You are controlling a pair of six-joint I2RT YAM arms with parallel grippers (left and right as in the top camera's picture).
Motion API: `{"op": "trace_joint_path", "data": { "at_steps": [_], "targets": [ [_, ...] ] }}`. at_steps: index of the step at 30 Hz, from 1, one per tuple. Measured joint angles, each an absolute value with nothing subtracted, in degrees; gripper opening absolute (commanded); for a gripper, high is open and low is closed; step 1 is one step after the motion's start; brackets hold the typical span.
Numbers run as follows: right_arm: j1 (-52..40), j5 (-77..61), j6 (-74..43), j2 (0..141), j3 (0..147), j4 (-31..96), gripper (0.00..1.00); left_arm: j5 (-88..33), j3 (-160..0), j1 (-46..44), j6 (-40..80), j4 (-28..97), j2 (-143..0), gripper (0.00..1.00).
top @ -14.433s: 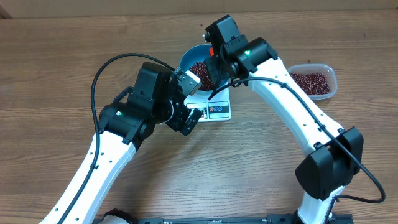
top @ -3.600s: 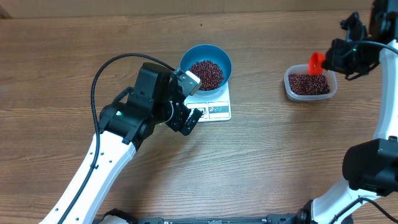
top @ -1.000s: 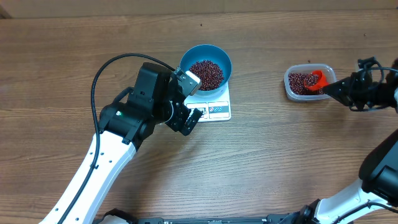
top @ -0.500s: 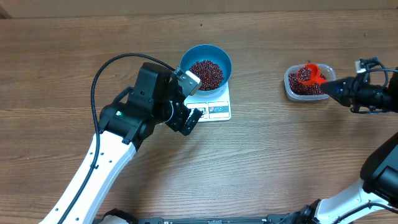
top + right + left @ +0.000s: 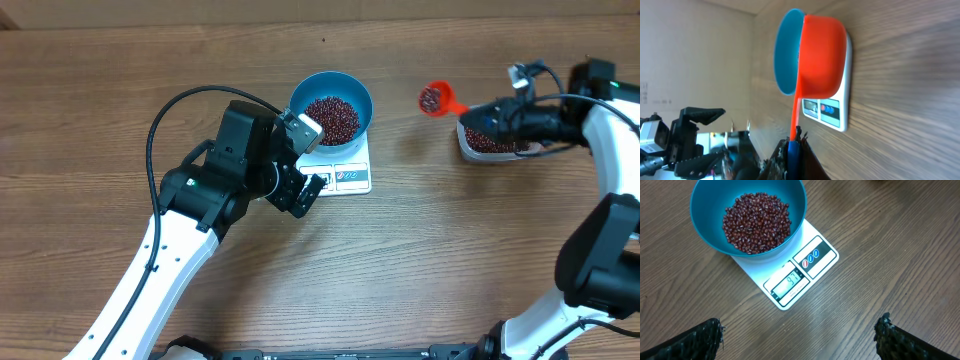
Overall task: Scoop item into bowl and weigh 150g on scale
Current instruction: 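Carry the filled scoop over the teal bowl, then tip the scoop to pour beans into the teal bowl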
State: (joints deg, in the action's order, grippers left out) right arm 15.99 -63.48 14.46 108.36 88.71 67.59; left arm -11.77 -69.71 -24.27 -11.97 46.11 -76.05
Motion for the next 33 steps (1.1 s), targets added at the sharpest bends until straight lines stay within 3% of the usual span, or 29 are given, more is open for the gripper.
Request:
{"op": "trace_joint_path", "data": {
  "at_steps": [13,33],
  "targets": [
    [-1.72,-58.33,-2.0,108.36,91.9,53.67,0.04,-11.77,-69.71,-24.27,-11.97,46.09,-76.05,1.0],
    [-26.79,-3.36,-4.45,108.36,106.13,61.36,0.04,-11.77,-69.71,-24.27,-11.99,46.11,-76.05,1.0]
  ]
}}
